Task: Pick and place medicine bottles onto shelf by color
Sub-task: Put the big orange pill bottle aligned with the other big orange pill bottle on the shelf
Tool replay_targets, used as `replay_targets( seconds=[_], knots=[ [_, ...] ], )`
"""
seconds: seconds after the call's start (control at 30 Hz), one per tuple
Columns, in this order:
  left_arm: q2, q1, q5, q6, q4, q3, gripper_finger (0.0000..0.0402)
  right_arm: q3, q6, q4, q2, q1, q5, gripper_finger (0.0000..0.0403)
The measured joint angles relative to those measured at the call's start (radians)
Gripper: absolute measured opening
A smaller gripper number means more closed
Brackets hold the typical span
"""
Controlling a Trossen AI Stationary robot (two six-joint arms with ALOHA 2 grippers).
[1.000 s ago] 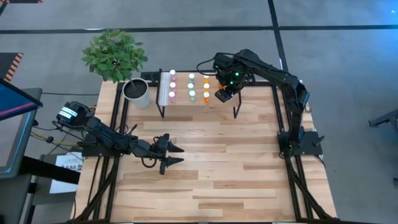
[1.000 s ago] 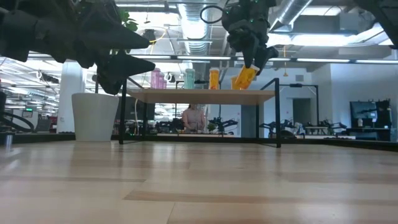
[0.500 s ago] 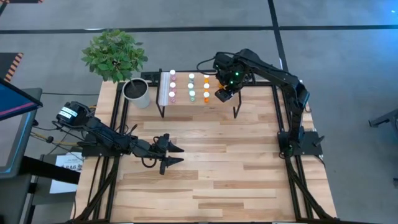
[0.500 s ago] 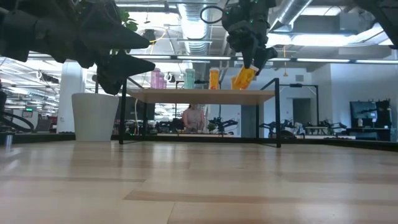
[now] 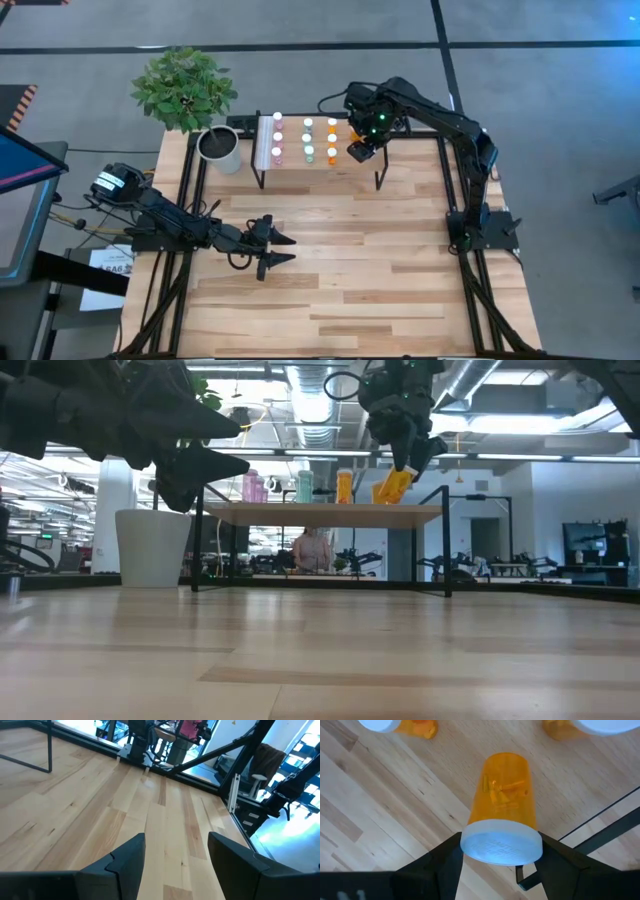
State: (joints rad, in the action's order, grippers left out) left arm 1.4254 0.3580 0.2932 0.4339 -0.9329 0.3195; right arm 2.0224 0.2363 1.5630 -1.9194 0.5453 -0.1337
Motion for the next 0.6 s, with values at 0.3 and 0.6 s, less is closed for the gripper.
replay_targets(
  seconds=[0.3,0.6],
  knots=[
    [0.000,0.000,0.000,0.000,0.000,0.000,0.0203,0.000,-0.010,-0.001,0.000,0.000,0.000,0.0244],
    [0.000,0.000,0.000,0.000,0.000,0.000,0.0203,0.000,-0.013,-0.002,0.000,0.000,0.000,0.0244]
  ],
)
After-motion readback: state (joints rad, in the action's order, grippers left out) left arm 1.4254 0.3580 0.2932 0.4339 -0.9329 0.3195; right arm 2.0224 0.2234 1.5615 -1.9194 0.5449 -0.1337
